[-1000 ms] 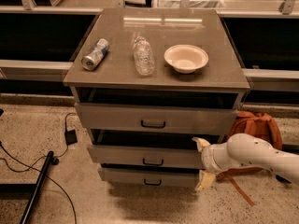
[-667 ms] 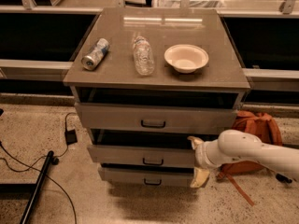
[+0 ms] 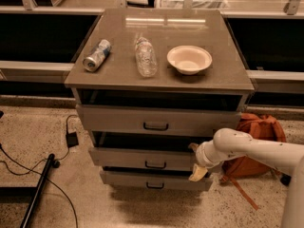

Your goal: Open middle drawer

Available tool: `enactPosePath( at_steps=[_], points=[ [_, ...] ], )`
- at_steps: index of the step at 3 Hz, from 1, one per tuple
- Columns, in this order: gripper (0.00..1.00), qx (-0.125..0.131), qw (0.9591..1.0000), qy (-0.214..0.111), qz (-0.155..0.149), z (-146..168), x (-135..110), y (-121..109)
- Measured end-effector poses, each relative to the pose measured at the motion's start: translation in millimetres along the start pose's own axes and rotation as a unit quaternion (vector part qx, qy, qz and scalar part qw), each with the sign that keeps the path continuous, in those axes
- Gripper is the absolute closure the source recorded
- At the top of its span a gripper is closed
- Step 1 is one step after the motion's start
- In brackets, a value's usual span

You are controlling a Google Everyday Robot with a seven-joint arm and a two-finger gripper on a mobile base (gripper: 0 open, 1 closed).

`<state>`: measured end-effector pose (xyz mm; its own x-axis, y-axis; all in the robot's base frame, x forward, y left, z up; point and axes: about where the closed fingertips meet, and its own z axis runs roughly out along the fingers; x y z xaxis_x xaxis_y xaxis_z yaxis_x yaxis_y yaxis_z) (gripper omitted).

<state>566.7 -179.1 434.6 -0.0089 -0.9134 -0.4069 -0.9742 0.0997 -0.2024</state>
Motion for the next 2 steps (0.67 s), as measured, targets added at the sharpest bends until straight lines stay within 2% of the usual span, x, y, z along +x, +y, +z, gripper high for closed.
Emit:
enactPosePath(
  at_steps=[1,2],
  points=[
    [0.26,-0.006,0.9998,0.007,0.015,12.1,10.9,-2.2],
    [0.44,-0.013,0.9997,0.012,0.018,16.2,13.1,0.2]
  ],
)
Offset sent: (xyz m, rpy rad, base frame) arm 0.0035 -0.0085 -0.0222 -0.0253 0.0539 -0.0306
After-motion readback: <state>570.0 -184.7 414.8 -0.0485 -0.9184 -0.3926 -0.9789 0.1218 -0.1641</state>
